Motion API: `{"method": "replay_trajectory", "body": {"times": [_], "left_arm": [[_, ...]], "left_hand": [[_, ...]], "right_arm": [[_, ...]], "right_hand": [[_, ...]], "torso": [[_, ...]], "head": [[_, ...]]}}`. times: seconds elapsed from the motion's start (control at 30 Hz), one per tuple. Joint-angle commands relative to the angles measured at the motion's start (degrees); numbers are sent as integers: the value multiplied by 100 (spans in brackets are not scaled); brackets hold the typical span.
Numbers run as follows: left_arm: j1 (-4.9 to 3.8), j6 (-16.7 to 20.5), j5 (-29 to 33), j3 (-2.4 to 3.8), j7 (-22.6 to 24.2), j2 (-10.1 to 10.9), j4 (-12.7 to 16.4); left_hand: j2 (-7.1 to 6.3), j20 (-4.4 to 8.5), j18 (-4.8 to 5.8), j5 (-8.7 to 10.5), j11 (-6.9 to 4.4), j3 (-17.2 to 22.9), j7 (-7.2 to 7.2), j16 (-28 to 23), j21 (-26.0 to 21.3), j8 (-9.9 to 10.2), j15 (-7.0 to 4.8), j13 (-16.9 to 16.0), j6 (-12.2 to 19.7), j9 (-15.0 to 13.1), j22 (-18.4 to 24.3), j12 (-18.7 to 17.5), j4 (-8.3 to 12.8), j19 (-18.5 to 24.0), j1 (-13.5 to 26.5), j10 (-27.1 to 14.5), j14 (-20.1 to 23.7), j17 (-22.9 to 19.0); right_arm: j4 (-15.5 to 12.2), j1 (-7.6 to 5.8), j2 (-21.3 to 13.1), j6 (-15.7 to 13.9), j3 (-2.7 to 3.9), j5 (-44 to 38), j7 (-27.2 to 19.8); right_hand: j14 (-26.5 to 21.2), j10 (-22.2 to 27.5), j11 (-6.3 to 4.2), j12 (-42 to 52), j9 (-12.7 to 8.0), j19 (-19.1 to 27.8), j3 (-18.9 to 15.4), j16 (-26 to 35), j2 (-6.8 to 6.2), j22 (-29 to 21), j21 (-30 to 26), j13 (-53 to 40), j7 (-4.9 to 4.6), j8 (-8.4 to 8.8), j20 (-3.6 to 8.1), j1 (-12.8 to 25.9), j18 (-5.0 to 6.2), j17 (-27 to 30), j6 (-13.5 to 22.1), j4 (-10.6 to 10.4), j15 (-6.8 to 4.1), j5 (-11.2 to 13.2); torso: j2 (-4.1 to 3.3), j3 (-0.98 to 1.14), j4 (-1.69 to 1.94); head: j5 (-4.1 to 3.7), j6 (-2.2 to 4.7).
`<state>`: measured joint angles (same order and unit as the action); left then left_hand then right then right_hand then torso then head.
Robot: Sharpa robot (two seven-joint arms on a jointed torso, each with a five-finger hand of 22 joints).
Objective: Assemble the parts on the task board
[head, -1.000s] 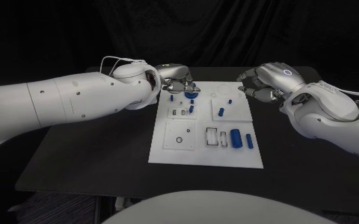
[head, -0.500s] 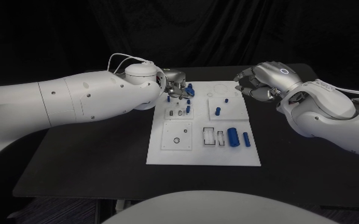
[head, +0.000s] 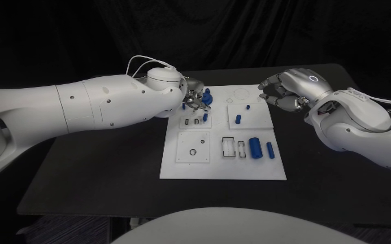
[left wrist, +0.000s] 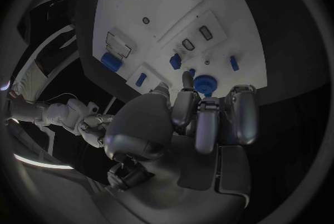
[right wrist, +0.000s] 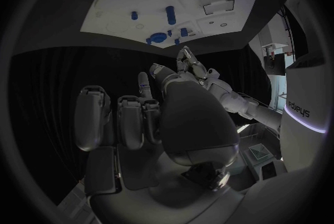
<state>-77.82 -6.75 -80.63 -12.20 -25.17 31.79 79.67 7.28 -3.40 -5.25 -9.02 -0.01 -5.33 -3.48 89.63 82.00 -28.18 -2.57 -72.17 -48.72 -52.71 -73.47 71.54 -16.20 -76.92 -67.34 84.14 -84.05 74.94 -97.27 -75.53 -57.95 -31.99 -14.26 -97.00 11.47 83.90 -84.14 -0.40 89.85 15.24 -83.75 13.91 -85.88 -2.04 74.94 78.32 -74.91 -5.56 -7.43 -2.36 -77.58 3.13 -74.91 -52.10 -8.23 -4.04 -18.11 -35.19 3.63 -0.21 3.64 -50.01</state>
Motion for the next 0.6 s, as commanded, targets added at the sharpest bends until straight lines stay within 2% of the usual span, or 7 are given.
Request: {"method": "replay_trajectory", "body": {"times": [0.03,0.07,0.13,0.27,0.37,0.5,0.6], "left_arm": [[-2,-222,-27,6,-31,-28,-37],[-1,-224,-27,5,-19,-39,-56],[1,-235,-27,5,15,-65,-102],[5,-289,-27,5,85,-109,-184],[11,-318,-27,5,136,-141,-230],[22,-324,-27,5,191,-190,-292],[28,-329,-27,5,221,-205,-309]], "left_hand": [[3,-5,109,-16,-34,39,-5,37,1,22,-44,-1783,26,-12,9,1846,-13,-15,41,586,-595,1506],[6,-5,108,-26,-33,42,-8,37,-5,34,-43,-1783,27,-14,16,1846,-16,-9,43,586,-595,1506],[13,-7,105,-54,-30,53,-9,37,-14,58,-41,-1783,23,-21,27,1846,-15,2,43,586,-595,1506],[7,-13,103,-136,-23,98,-16,37,-30,148,-33,-1783,24,-39,32,1846,2,12,-4,586,-595,1506],[-5,-19,101,-260,-18,148,-21,37,-45,239,-27,-1783,4,-66,32,1846,7,18,-45,586,-595,1506],[-9,-20,101,-276,-18,156,-21,37,-47,251,-27,-1783,-1,-70,32,1846,8,19,-52,586,-595,1506],[-12,-21,102,-293,-18,165,-20,37,-46,263,-27,-1783,-10,-76,25,1846,10,14,-61,586,-595,1506]], "right_arm": [[5,-11,6,36,5,-4,94],[5,-11,7,41,5,-4,95],[3,-11,6,45,5,-4,96],[-4,-11,4,56,4,-4,103],[-9,-11,4,66,4,-4,111],[-12,-11,5,76,4,-4,116],[-16,-11,8,91,4,-4,123]], "right_hand": [[496,-586,41,15,4,-145,-5,38,17,1121,-18,-1509,-5,-10,-20,11,-36,-1062,-54,-28,32,-12],[495,-586,43,15,4,-145,-2,39,16,1121,-21,-1509,-7,-8,-20,11,-36,-1061,-59,-31,33,-27],[495,-586,43,15,4,-145,-2,39,16,1121,-21,-1509,-7,-8,-20,11,-36,-1061,-59,-31,33,-27],[493,-586,44,15,4,-142,3,47,16,1119,-28,-1509,-7,-5,-22,8,-34,-1053,-65,-33,34,-44],[493,-586,44,15,4,-142,3,47,16,1119,-28,-1509,-7,-5,-22,8,-34,-1053,-65,-33,34,-44],[493,-586,45,15,3,-140,8,50,14,1117,-36,-1509,-9,-2,-22,4,-33,-1051,-68,-35,35,-61],[493,-586,45,15,3,-140,8,50,14,1117,-36,-1509,-9,-2,-22,4,-33,-1051,-68,-35,35,-61]], "torso": [[-53,44,-23],[-58,48,-26],[-75,70,-38],[-121,138,-53],[-138,163,-66],[-149,172,-93],[-141,148,-95]], "head": [[4,1],[2,1],[7,1],[43,1],[57,1],[85,1],[81,1]]}}
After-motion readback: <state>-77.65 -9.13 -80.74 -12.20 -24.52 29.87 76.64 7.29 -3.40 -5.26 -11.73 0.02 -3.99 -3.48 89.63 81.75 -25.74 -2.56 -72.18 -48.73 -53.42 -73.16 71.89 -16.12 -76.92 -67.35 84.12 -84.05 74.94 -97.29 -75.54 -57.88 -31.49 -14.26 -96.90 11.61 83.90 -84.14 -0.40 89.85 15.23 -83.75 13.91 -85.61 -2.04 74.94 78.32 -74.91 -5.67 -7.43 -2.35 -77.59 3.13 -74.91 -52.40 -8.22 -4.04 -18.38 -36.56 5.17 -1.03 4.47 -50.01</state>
